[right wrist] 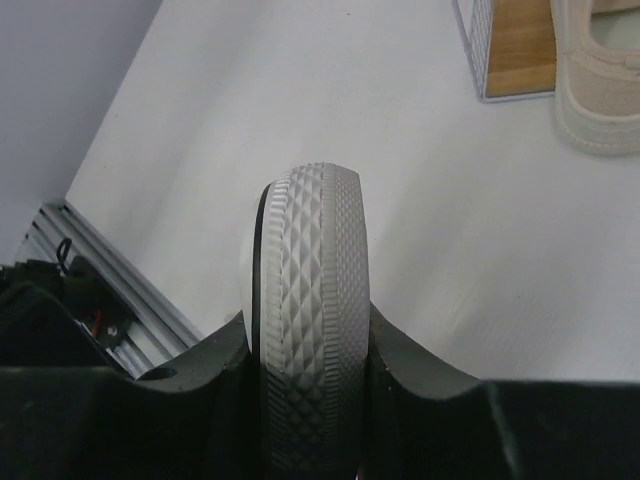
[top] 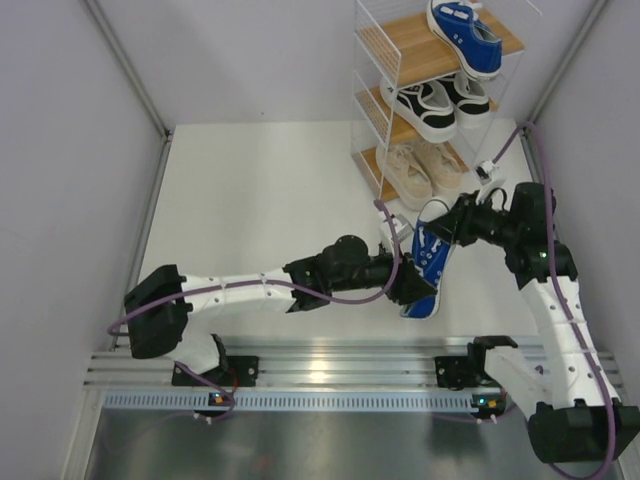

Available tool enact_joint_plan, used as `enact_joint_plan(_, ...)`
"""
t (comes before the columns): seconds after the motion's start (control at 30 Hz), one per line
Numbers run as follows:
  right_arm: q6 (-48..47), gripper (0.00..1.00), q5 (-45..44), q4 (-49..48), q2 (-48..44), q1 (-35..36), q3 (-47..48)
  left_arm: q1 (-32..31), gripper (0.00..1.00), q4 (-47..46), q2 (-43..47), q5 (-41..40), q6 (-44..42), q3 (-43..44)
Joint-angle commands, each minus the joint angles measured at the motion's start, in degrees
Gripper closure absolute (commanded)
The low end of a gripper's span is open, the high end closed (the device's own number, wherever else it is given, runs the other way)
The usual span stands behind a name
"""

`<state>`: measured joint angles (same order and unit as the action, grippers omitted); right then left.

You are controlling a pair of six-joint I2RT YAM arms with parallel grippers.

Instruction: Place and organize the shoes onto the shoe shelf

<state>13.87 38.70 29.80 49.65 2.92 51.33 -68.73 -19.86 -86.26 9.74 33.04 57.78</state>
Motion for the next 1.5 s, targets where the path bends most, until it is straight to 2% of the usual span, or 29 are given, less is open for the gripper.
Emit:
enact_joint_plan(0.0,-10.1,1.00,11.7,-4.1,-1.8,-2.2,-0.3,1.2,0.47,-14.2,2.0,7.2,0.6,-2.7)
enact_joint_plan(0.07,-15.5,1.00,19.1,-2.1,-2.1,-2.3,0.0,3.1,0.26,-17.2,3.6,12.7,3.2,-6.2)
enact_joint_plan(0.17,-24.7,1.00,24.7,2.5,-1.3,-2.4,1.3,4.8,0.21,-19.3,9.5,13.6,1.1,-11.6)
enact_joint_plan(0.3,-34.1,1.00,32.9,6.9,0.9,-2.4,2.2,5.4,0.14,-16.5,18.8,10.2,-7.8,-18.3)
enact_joint_plan(0.4,-36.4,1.00,38.8,7.0,2.4,-2.4,1.8,5.5,0.12,-11.5,22.3,11.3,-12.9,-19.4)
enact_joint_plan(0.5,-39.4,1.00,40.7,8.2,4.1,0.7,2.5,5.7,0.12,-12.7,21.0,15.5,-13.9,-19.3)
enact_joint_plan(0.73,-46.6,1.00,43.7,14.6,6.2,3.4,5.5,5.7,0.11,-21.9,8.9,21.1,-8.8,-15.3)
enact_joint_plan(0.83,-48.6,1.00,45.8,16.6,6.3,3.6,5.7,5.7,0.04,-24.3,4.8,21.9,-7.1,-13.5)
enact_joint_plan(1.07,-48.2,1.00,47.9,15.8,5.1,3.8,3.9,5.7,0.02,-32.6,2.0,16.7,-3.2,-14.0)
enact_joint_plan(1.27,-46.3,1.00,50.1,15.3,4.3,3.7,5.2,6.9,0.03,-33.5,4.2,9.7,-3.2,-19.3)
enact_joint_plan(1.47,-44.0,1.00,51.5,13.8,5.0,3.5,5.5,8.3,0.03,-33.7,6.0,8.3,-3.9,-21.8)
